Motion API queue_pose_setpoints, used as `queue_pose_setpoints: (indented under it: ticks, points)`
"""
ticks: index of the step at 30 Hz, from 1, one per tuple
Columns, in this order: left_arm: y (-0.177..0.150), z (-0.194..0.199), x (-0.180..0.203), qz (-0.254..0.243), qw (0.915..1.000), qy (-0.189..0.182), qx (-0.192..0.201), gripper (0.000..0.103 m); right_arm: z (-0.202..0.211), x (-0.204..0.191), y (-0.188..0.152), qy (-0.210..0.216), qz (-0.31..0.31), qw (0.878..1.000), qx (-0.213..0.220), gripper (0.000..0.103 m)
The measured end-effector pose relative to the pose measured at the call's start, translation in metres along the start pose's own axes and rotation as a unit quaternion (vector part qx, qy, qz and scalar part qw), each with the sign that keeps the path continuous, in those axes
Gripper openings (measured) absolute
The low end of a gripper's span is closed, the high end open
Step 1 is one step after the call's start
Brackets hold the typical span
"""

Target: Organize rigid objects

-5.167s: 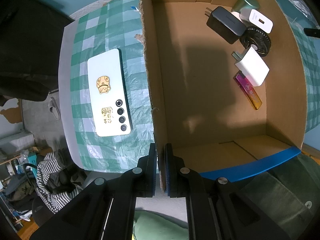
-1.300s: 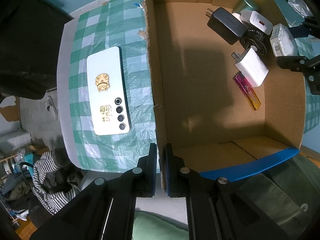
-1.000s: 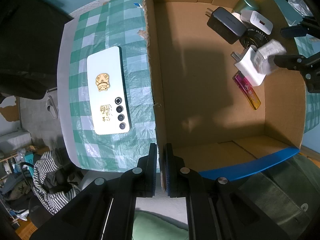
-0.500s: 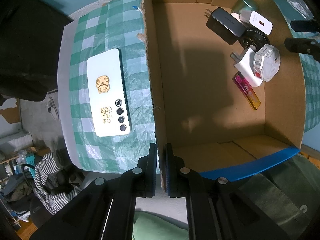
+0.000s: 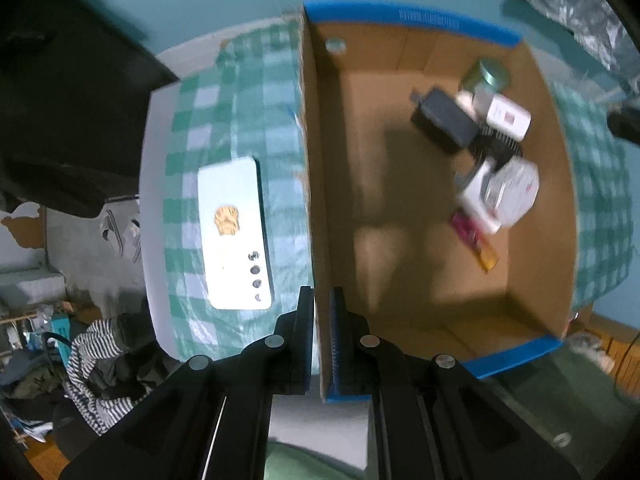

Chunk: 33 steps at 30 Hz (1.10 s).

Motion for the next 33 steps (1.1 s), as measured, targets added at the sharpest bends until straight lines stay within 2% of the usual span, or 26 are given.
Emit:
queue_pose_setpoints:
  ticks: [3,5,7,12,15,18,26,33]
  points:
    - [0.013,0.019,0.0,0.014,0.9995,-0.004,0.029,0.008,0.018,0.015,0.004,-0.015,-0.025,0.999,0.03,0.071]
    - [0.023,0.034,0.003,0.019,0.9984,-0.01,0.052,0.014,0.032,0.021,0.005,-0.019,-0.036,0.998,0.05,0.071]
    - [0.032,0.051,0.008,0.016,0.9965,-0.006,0.081,0.036,0.048,0.029,0.007,-0.026,-0.05,0.996,0.073,0.071]
    - [0.048,0.084,0.024,0.001,0.9911,-0.002,0.133,0.053,0.082,0.044,0.007,-0.038,-0.079,0.988,0.125,0.071]
    - [0.054,0.102,0.032,0.0,0.9868,-0.01,0.162,0.066,0.099,0.048,0.004,-0.046,-0.081,0.985,0.146,0.071]
    - [0.058,0.118,0.035,0.0,0.9827,0.002,0.185,0.081,0.114,0.052,0.001,-0.051,-0.082,0.981,0.166,0.071]
    - [0.058,0.159,0.039,0.0,0.969,0.026,0.246,0.088,0.137,0.062,-0.003,-0.054,-0.09,0.974,0.199,0.071]
    - [0.055,0.174,0.037,0.014,0.9629,0.039,0.267,0.089,0.146,0.069,-0.007,-0.057,-0.094,0.972,0.209,0.071]
Point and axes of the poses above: each gripper's, at about its wrist camera, not at the fingertips, and z roughly against the way its jaws point, x to its right, y to its top, the point moved 8 cm from there along -z, roughly the way its jaws point, and after that the axes turned 11 degrees about -z, right-handed, at the moved point
